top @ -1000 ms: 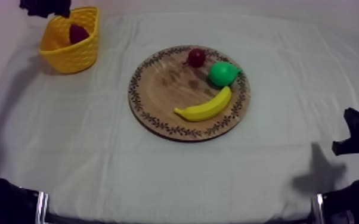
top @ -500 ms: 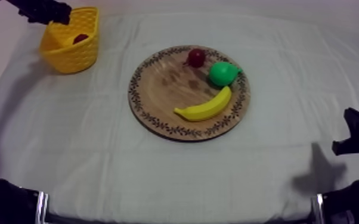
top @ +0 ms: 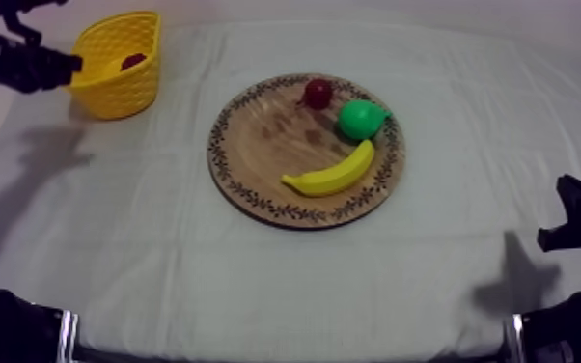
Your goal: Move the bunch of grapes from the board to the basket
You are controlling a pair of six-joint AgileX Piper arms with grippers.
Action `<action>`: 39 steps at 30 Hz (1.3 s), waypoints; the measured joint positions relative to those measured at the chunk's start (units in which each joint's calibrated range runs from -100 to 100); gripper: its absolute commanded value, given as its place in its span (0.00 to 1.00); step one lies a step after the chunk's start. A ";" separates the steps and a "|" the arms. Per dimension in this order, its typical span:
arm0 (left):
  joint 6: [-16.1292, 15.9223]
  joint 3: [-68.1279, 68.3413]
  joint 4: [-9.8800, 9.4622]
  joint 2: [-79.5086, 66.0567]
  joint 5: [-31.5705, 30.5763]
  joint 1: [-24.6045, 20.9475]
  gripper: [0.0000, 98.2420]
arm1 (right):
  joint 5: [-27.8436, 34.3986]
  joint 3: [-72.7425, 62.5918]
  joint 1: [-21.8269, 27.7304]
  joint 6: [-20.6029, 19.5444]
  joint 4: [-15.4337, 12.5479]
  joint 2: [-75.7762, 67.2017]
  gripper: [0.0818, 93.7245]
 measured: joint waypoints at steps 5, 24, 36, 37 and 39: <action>0.81 13.75 0.00 -10.09 -3.68 -0.76 0.03 | 0.00 0.00 0.00 0.00 0.00 0.00 0.00; 3.88 51.47 0.00 -51.48 -10.73 0.54 0.00 | 0.00 0.00 0.00 0.00 0.00 0.00 0.00; 2.15 53.37 -1.24 -74.22 -7.24 2.48 0.00 | 0.00 0.00 0.00 0.00 0.00 0.00 0.00; 2.23 53.37 -1.29 -75.67 -6.90 2.61 0.00 | 0.00 0.00 0.00 0.00 0.00 0.00 0.00; 2.56 53.37 -1.45 -78.27 -6.47 2.92 0.00 | 0.00 0.00 0.00 0.00 0.00 0.00 0.00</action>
